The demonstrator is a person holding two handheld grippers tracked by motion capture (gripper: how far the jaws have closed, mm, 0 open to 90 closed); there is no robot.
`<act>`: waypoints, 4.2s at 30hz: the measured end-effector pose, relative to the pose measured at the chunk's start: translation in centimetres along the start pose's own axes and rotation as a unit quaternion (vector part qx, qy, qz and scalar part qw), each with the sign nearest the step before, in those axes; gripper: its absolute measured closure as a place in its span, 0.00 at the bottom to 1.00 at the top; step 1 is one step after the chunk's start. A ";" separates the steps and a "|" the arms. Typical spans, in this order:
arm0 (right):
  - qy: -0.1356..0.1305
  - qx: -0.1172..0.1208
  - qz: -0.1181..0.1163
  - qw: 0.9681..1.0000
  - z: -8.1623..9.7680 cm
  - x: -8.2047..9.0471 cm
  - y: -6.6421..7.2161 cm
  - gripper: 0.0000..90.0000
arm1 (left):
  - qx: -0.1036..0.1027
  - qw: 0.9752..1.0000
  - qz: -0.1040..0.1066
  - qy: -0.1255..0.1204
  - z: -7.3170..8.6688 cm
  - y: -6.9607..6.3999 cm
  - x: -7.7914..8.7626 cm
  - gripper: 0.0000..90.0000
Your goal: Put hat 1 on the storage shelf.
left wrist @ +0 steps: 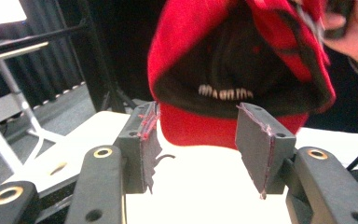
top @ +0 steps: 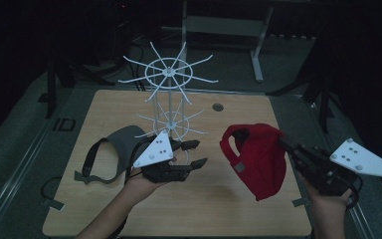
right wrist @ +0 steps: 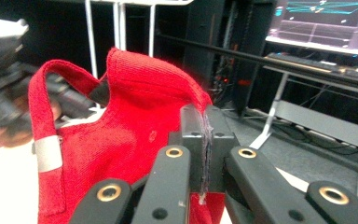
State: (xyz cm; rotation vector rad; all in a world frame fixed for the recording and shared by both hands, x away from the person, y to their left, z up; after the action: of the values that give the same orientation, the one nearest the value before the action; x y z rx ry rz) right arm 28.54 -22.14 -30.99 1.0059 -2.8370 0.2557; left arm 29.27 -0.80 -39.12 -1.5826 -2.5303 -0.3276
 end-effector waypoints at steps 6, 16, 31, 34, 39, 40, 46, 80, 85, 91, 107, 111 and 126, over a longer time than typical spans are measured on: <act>-0.016 -0.013 0.017 1.000 -1.6 -0.8 -1.8 0.99 | 0.006 1.000 -0.001 0.022 2.9 -0.7 0.9 0.56; -0.035 -0.011 0.042 0.998 -5.1 -2.5 -3.6 0.99 | 0.039 0.999 0.001 0.034 6.6 -1.2 1.8 0.57; -0.046 -0.013 0.039 0.998 -9.1 -6.5 -3.1 0.99 | 0.058 0.997 -0.018 0.037 9.2 -0.6 2.2 0.57; -0.040 -0.009 0.043 0.998 -8.9 -7.1 -2.8 0.99 | 0.060 0.997 -0.018 0.039 9.4 -0.6 2.3 0.57; -0.029 -0.014 0.030 0.999 -7.6 -8.0 -2.4 0.99 | 0.064 0.997 -0.019 0.042 9.8 -0.6 2.3 0.57; -0.026 -0.014 0.030 0.999 -7.3 -8.1 -2.4 0.99 | 0.063 0.997 -0.018 0.044 9.9 -0.6 2.3 0.57; -0.010 -0.011 0.019 1.000 -5.1 -8.6 -1.7 0.99 | 0.065 0.997 -0.020 0.043 10.1 -0.6 2.3 0.57; -0.002 -0.017 -0.075 0.997 0.7 -5.8 0.9 0.79 | 0.085 0.994 -0.046 0.049 12.2 0.3 4.2 0.57; -0.008 -0.016 -0.071 0.997 1.5 -4.4 0.3 0.70 | 0.088 0.993 -0.055 0.052 12.6 0.5 4.9 0.57; 0.013 -0.020 -0.052 0.998 3.7 -3.8 -0.7 0.53 | 0.096 0.992 -0.062 0.052 13.0 0.8 5.6 0.57; 0.123 -0.054 0.005 0.991 15.5 -5.1 -4.1 0.14 | 0.116 0.988 -0.082 0.060 15.4 1.7 7.2 0.57; 0.127 -0.063 0.021 0.990 17.2 -5.0 -4.9 0.21 | 0.120 0.987 -0.085 0.063 16.0 1.8 7.5 0.57; 0.154 -0.064 0.116 0.979 26.1 -4.0 -9.6 0.14 | 0.130 0.984 -0.099 0.068 17.7 2.1 8.4 0.57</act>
State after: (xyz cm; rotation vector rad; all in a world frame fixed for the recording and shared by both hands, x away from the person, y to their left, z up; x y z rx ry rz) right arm 36.26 -32.23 -56.09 0.5549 -2.6404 0.2233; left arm 27.41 11.93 -54.05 -1.1782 -2.5083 -0.1144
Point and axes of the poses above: each handheld gripper's, and its own axes: x roughly backward along the jaws, z roughly out of its underside, y roughly to its left, the point moved 10 cm from there along -x, roughly forward along the jaws, and after that the axes turned 1 degree about y, right-handed, at the moved point
